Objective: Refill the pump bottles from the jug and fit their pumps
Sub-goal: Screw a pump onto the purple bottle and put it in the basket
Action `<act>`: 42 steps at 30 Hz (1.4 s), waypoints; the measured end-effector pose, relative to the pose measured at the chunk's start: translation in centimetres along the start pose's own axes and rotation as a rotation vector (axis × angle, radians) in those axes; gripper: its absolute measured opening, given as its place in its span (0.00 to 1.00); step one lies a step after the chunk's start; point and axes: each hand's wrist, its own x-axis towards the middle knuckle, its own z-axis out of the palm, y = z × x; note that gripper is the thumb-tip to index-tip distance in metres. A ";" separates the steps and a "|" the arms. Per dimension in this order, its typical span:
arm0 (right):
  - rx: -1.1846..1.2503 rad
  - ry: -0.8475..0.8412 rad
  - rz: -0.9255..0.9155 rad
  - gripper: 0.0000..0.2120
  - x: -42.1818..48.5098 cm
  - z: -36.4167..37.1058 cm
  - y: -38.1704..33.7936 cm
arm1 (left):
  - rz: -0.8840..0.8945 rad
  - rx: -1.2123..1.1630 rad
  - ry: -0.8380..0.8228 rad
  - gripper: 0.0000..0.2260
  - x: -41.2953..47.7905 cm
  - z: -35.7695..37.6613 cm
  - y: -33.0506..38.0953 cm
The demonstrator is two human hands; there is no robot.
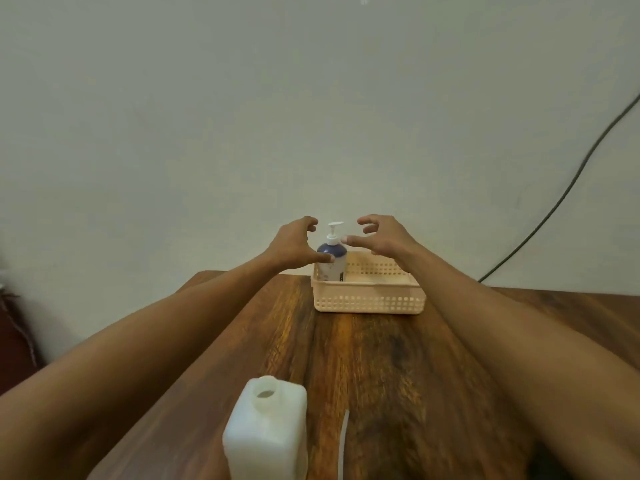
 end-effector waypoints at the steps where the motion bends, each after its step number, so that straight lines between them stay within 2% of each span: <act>1: -0.005 0.005 -0.010 0.41 -1.1 -1.1 -0.5 | 0.011 -0.009 0.005 0.42 -0.9 -0.8 0.9; 13: 0.030 0.012 -0.163 0.38 -18.8 -13.6 -5.9 | 0.173 -0.121 -0.027 0.42 -13.4 -7.4 11.3; 18: 0.034 0.005 -0.206 0.37 -24.7 -15.3 -6.1 | 0.221 -0.180 -0.009 0.41 -18.0 -8.0 13.4; 26: 0.042 -0.004 -0.221 0.35 -28.7 -15.7 -4.2 | 0.228 -0.221 -0.013 0.41 -22.9 -8.8 13.5; 30: 0.044 0.008 -0.228 0.39 -28.9 -16.4 -3.2 | 0.233 -0.211 -0.010 0.39 -23.8 -8.9 13.0; 35: 0.051 0.060 -0.207 0.38 -29.5 -18.2 0.1 | 0.142 -0.254 -0.008 0.38 -25.8 -9.0 10.4; 39: 0.109 0.099 -0.117 0.35 -31.5 -19.2 3.9 | 0.006 -0.301 -0.005 0.41 -28.8 -7.7 7.6; 42: 0.138 0.087 -0.046 0.38 -33.3 -19.1 6.5 | -0.063 -0.302 0.028 0.43 -30.8 -6.1 6.0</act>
